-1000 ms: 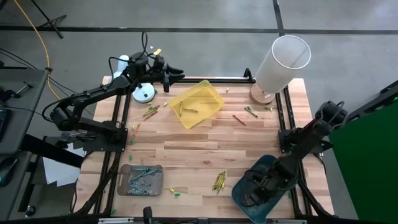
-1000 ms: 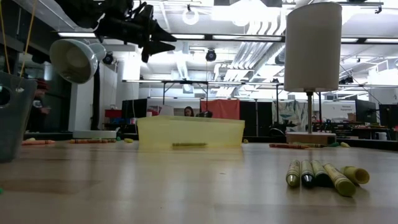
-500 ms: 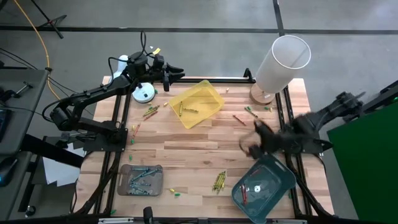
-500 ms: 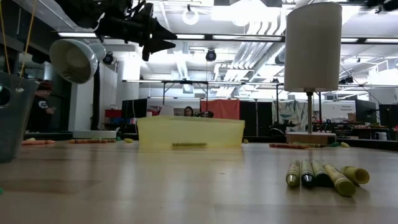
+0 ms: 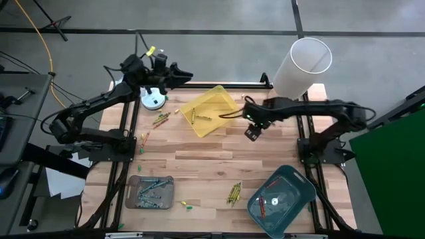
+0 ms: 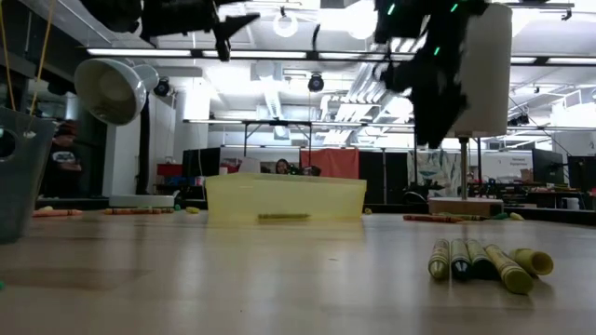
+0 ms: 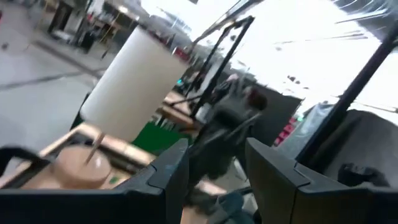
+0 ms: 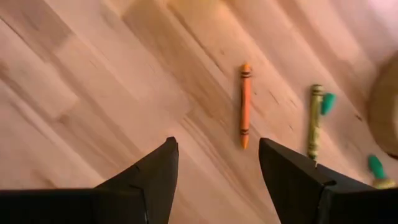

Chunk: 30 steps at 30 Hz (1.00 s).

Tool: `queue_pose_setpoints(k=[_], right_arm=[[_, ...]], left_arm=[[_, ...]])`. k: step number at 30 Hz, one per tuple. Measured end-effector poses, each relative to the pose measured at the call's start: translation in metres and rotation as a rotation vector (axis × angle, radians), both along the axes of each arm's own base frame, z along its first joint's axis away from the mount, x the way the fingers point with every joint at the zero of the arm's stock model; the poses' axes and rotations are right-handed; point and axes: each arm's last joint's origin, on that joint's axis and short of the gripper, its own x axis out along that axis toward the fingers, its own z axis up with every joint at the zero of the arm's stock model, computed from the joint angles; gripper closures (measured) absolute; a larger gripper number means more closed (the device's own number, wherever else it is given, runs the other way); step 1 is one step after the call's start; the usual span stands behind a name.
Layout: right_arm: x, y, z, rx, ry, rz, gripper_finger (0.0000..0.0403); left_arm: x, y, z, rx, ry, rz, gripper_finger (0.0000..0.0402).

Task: Sort crayons
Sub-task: Put the orange crayon into the green bin

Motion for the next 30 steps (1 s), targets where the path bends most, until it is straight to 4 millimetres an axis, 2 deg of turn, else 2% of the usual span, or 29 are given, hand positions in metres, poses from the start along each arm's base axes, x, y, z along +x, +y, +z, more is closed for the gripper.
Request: queue_pose_setpoints(k=[4,8,11,13,17,22,25,30], right_arm=[[0.014,-0.019,-0.027,0.03,0.076,0.044,0.0187],[0.02,-0.031,-0.046,0.039,0.123,0.07,0.0187],[0.012,-0.036,-0.064,0.087,0.098,0.066,0.0187],[-0.001,-0.038,-0.074,0.113,0.089,0.025,0.0187],[-0.014,-0.041,-0.081,0.094,0.031,-0.022,0.0187],[-0.009,-0.042,-0.082,0.036,0.003,-0.027,0.0187],[-0.008,-0.044,-0.089,-0.012,0.037,-0.04,0.0187],[-0.005,-0.048,-0.106,0.004,0.09,-0.095,0.0187]], left_arm=[[-0.007,-0.007,0.012,0.025,-0.049,0.001,0.0254],[-0.014,-0.013,0.02,0.048,-0.076,0.009,0.0254],[-0.017,-0.016,0.024,0.051,-0.09,0.012,0.0254],[-0.02,-0.018,0.027,0.057,-0.098,0.011,0.0254],[-0.022,-0.02,0.029,0.063,-0.111,0.028,0.0254],[-0.021,-0.018,0.028,0.048,-0.113,0.07,0.0254],[-0.021,-0.018,0.028,0.041,-0.109,0.076,0.0254],[-0.021,-0.016,0.028,0.032,-0.118,0.12,0.0254]])
